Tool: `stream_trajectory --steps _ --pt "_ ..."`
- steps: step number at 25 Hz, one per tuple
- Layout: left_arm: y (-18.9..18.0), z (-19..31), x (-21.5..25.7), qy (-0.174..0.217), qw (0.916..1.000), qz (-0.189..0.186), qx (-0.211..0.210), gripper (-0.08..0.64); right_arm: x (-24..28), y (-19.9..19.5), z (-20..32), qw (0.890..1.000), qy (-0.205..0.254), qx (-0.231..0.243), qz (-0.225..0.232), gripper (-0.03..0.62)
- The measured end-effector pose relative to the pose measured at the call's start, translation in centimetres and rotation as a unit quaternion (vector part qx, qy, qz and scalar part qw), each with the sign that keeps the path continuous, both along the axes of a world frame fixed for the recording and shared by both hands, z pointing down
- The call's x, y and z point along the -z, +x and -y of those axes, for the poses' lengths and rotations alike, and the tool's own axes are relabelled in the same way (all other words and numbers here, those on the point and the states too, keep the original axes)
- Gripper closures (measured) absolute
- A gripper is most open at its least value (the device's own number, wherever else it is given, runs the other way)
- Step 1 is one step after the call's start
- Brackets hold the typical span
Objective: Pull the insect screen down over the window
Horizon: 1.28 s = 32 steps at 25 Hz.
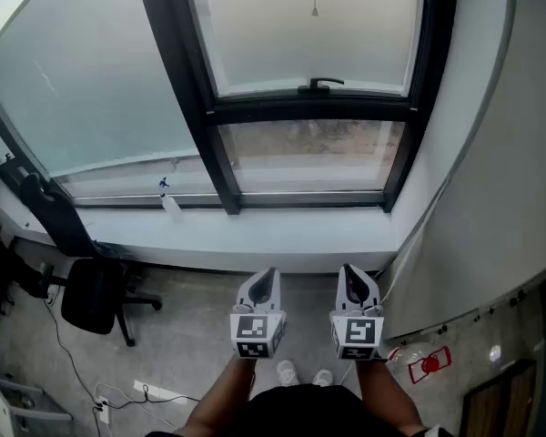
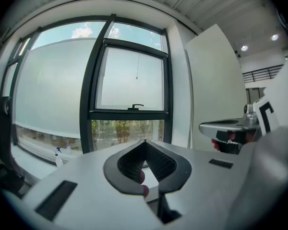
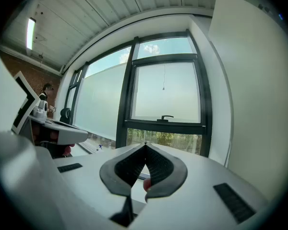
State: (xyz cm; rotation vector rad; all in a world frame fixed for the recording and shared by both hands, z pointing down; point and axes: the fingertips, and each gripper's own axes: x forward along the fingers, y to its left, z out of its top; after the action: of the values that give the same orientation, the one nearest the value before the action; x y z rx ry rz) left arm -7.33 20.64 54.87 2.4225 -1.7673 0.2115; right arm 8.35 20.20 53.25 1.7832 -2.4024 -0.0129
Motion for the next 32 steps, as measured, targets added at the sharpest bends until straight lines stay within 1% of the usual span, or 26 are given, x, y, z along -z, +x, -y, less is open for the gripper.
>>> stream_trajectory --steps 5,10,13,17,21,24,28,32 --pt "-0.2 0.3 0.4 0.004 1.0000 0.008 -0.003 0.557 -0.5 -0.6 0.3 1.000 -0.001 0.005 0.015 0.589" --pt "0.3 0.3 0.1 0.003 0.9999 0.013 -0.006 0.558 -0.7 -0.6 0.5 1.000 0.004 0.014 -0.003 0.589" --pt "0.7 0.5 0.0 0.006 0.9998 0.017 -0.007 0.557 -0.5 -0.6 0.6 1.000 0.008 0.022 -0.003 0.589" --pt "1.2 0.7 0.3 0.002 1.0000 0.003 -0.006 0.557 -0.5 -0.6 1.0 0.999 0.012 0.031 0.000 0.589" --pt "0.8 1.0 -0.1 0.003 0.9999 0.015 -0.006 0.557 -0.9 -0.6 1.2 1.000 0.006 0.029 -0.001 0.589" --pt "1.1 1.1 0.5 0.002 1.0000 -0.001 -0.005 0.557 -0.7 -0.6 1.4 1.000 0.002 0.024 0.002 0.589" --pt "0.2 1.6 0.1 0.005 0.9998 0.018 -0.005 0.557 -0.3 -1.5 1.8 1.000 0.013 0.025 -0.013 0.589" --pt "-0.9 1.5 -0.3 -0.001 0.9998 0.018 -0.002 0.557 -0.8 -2.1 1.6 0.999 0.012 0.022 -0.022 0.589"
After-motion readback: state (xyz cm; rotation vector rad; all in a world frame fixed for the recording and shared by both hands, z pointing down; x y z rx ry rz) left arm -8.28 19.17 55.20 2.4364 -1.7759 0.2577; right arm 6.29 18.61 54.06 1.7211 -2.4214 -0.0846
